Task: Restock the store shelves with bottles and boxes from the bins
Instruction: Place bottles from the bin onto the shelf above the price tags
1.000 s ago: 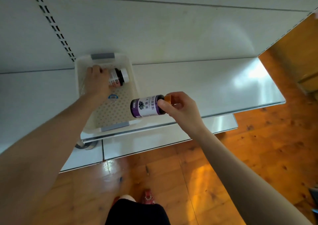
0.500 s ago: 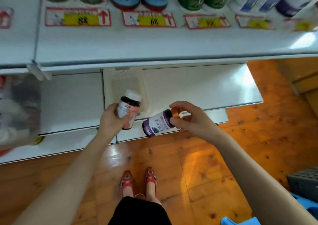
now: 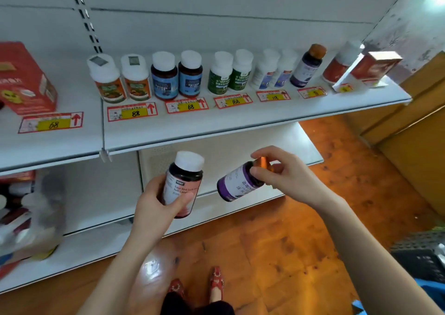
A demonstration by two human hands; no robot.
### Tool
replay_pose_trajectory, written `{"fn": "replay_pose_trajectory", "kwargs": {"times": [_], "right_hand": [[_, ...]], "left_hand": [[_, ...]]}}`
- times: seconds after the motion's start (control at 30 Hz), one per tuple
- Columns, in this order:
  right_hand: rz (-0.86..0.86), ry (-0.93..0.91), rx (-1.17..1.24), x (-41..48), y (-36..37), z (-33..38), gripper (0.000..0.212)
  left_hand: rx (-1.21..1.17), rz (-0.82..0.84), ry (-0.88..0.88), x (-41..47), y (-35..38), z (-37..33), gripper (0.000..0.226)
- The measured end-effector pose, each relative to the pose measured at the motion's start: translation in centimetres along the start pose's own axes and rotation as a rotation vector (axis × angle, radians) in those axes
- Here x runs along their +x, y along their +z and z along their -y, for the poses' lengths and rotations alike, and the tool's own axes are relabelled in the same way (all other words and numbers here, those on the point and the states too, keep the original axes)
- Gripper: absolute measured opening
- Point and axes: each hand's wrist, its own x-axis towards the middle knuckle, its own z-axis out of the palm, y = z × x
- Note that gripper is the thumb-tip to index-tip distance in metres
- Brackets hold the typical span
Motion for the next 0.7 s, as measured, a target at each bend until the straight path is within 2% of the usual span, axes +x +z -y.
{"fn": "replay_pose_trajectory", "kwargs": {"times": [0.13,0.23,0.37,0.57,0.7], "right_hand": [[-0.217,0.022,0.02,0.0,-3.8,1.5,0.019],[-0.292,0.009,-0.094,0.8,-7.2,1.7,0.02],[-0.282,0.012,-0.247,2.5,-12.0,0.6,0.023],[-0.297,-0.029,-0.336,6.8,-20.3,-2.8,0.024],[-0.197,-0.039,-0.382,10.7,-25.2,-4.4,0.027]], "left_hand": [[-0.045,0.002,0.12,-0.3,0.7,-4.0,0.04],[-0.087,0.035,0.175,0.2,2.1,-6.4,0.036],[-0.132,0.036,0.21,1.5,5.0,-9.4,0.038],[-0.154,-0.005,0.291,4.3,11.9,-13.4,0.043],[-0.198,-0.075,0.29,5.9,16.7,-15.0,0.038]]}}
